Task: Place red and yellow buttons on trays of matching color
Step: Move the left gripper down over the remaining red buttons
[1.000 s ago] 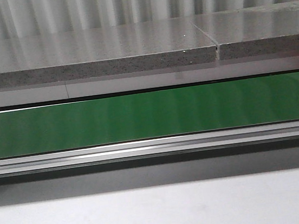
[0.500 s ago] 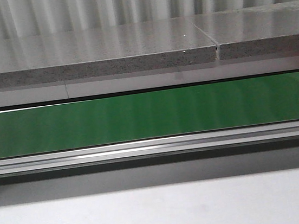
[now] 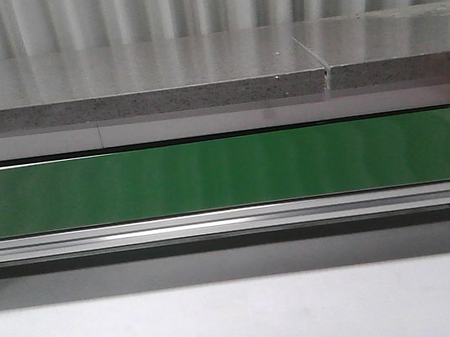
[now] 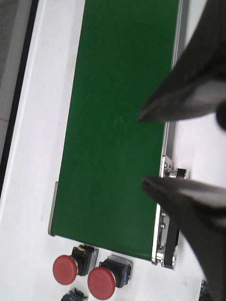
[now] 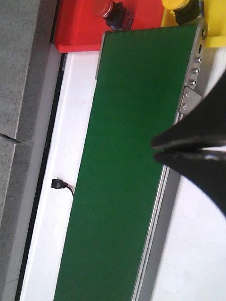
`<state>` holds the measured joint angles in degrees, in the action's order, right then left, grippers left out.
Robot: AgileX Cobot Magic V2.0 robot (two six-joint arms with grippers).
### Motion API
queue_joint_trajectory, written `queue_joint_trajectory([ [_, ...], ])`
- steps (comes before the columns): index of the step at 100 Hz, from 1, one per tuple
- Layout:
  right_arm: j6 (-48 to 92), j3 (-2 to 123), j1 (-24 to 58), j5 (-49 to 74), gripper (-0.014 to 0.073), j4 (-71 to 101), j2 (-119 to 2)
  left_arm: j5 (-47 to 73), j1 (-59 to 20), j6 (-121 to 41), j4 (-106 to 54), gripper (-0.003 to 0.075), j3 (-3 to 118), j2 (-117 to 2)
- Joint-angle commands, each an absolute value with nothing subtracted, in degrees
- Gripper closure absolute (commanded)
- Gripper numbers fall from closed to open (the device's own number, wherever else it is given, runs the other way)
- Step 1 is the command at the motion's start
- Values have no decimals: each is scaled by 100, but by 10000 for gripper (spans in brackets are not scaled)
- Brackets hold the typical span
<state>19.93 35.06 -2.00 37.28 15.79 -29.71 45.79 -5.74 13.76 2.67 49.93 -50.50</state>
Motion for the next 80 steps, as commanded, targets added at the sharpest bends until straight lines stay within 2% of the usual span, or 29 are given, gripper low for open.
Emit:
queue_joint_trajectory([
  [1, 2037, 3642, -202, 3372, 662, 1671, -2991, 4250, -336, 1433, 270, 229, 5331, -5287],
  [4, 2037, 3642, -202, 3372, 662, 1671, -2991, 4268, -204, 1433, 270, 199, 5383, -5408],
  [9, 2037, 3642, -202, 3372, 662, 1671, -2991, 4314, -38, 1433, 260, 192, 5442, -5585],
  [45, 2037, 3642, -202, 3372, 662, 1671, -2991, 4749, 1390, 1423, -167, 274, 6108, -7031],
  [80, 2037, 3642, -202, 3378, 662, 1671, -2991, 5214, 1834, 1423, -554, 274, 6882, -8439],
])
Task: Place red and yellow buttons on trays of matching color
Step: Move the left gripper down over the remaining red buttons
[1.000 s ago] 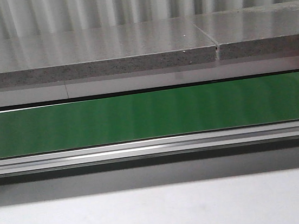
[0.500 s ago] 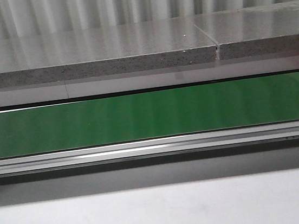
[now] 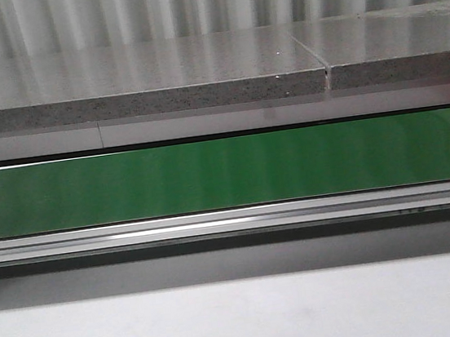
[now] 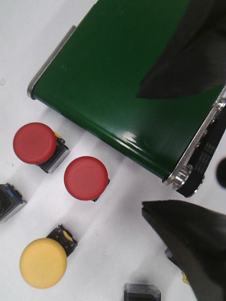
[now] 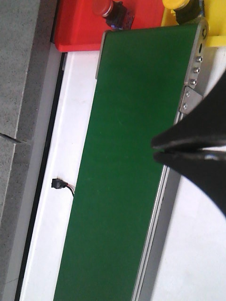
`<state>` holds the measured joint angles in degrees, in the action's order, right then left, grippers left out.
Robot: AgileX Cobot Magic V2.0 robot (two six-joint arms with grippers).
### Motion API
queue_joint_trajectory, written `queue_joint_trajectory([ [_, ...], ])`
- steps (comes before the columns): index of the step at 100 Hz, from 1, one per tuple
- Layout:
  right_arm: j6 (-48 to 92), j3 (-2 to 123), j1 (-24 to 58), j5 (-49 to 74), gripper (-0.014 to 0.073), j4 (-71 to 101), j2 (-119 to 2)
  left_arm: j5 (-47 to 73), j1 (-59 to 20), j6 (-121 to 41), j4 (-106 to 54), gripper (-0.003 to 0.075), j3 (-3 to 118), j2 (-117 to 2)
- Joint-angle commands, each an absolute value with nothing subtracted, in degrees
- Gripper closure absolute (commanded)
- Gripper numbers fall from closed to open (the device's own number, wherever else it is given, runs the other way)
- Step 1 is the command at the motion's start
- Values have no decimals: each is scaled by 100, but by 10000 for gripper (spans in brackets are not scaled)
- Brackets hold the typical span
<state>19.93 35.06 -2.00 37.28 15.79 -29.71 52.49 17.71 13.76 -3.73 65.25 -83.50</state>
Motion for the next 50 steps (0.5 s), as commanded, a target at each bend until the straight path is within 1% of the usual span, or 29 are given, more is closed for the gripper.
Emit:
queue_joint_trajectory([
  [1, 2037, 3642, -202, 3378, 662, 1671, -2991, 5213, 1849, 1423, -556, 274, 6895, -8484],
  [35, 2037, 3642, -202, 3378, 662, 1671, -2991, 5729, 2386, 1433, -920, 280, 7460, -9296],
  [50, 2037, 3642, -202, 3378, 662, 1671, -2991, 5863, 2408, 1433, -961, 280, 7575, -9588],
])
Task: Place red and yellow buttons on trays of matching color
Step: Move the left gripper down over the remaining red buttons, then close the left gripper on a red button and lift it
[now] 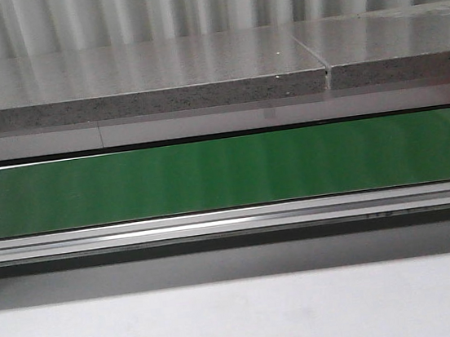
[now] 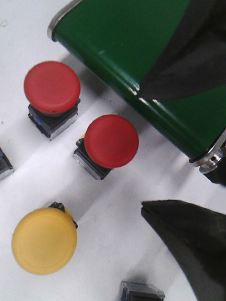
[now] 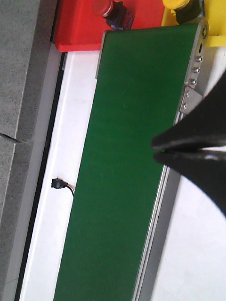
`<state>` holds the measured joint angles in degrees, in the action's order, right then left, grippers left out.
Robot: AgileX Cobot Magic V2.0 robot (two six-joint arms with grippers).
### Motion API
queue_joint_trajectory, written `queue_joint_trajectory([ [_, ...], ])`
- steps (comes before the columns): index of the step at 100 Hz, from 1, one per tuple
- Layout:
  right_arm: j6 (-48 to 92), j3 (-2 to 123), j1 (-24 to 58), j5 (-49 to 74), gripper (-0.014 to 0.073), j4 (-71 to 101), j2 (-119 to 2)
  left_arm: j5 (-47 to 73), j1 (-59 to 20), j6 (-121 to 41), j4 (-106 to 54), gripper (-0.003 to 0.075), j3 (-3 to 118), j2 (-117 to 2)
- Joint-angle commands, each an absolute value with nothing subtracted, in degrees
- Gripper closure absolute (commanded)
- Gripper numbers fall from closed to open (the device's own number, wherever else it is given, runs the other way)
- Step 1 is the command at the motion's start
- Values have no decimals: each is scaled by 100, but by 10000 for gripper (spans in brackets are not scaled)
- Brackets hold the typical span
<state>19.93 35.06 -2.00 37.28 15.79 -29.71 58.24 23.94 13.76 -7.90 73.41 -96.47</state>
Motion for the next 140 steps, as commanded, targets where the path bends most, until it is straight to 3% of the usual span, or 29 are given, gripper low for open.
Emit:
queue_joint_trajectory([
  [1, 2037, 3642, -202, 3378, 662, 1671, -2991, 5876, 2408, 1433, -979, 279, 7599, -9603],
  [64, 2037, 3642, -202, 3378, 662, 1671, -2991, 5816, 2408, 1362, -1414, 285, 7700, -10307],
  [107, 2037, 3642, -202, 3378, 662, 1671, -2991, 5691, 2408, 1248, -1400, 514, 7700, -10307],
  [140, 2037, 3642, -202, 3378, 662, 1671, -2991, 5763, 2408, 599, -1352, 535, 7700, -9812],
])
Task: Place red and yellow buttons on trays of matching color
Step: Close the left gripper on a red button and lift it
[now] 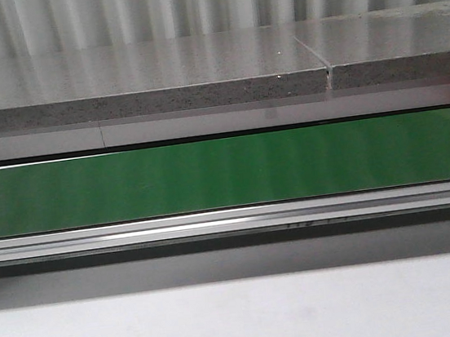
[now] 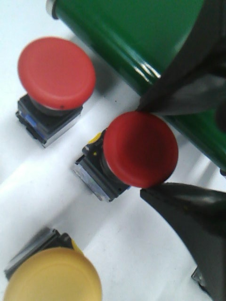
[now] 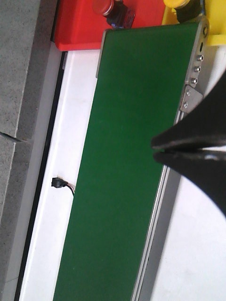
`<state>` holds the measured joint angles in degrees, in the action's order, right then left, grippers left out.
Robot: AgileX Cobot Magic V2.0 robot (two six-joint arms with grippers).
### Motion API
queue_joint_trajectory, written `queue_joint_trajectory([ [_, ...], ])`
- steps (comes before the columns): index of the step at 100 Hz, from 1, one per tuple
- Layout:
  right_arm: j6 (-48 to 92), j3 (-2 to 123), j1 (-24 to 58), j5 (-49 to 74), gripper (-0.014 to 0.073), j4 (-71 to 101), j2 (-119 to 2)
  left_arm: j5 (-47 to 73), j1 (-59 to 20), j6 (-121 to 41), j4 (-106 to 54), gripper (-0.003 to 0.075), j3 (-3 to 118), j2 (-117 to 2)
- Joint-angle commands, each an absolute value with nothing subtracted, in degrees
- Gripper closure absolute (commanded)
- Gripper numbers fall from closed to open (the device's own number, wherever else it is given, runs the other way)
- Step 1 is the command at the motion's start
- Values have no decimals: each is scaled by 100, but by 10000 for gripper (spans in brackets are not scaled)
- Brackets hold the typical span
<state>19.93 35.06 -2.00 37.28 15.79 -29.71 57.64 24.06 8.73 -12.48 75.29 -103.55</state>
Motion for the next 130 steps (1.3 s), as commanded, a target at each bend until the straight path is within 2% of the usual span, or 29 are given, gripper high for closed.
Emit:
queue_joint_trajectory([
  [1, 2037, 3642, -202, 3378, 662, 1671, -2991, 5763, 2408, 543, -1352, 535, 7700, -9762],
  [45, 2037, 3642, -202, 3378, 662, 1671, -2991, 6468, 2379, -76, -1266, 534, 7688, -8706],
  [84, 2037, 3642, -202, 3378, 662, 1671, -2991, 6481, 1505, -91, -1264, 535, 7688, -8736],
  [111, 2037, 3642, -202, 3378, 662, 1671, -2991, 6580, 1427, -91, -1286, 533, 7688, -9092],
  [120, 2037, 3642, -202, 3378, 662, 1671, -2991, 6597, 1427, -95, -1297, 512, 7688, -9158],
  [130, 2037, 3642, -202, 3378, 662, 1671, -2991, 6587, 1427, -95, -1337, 414, 7688, -9169],
])
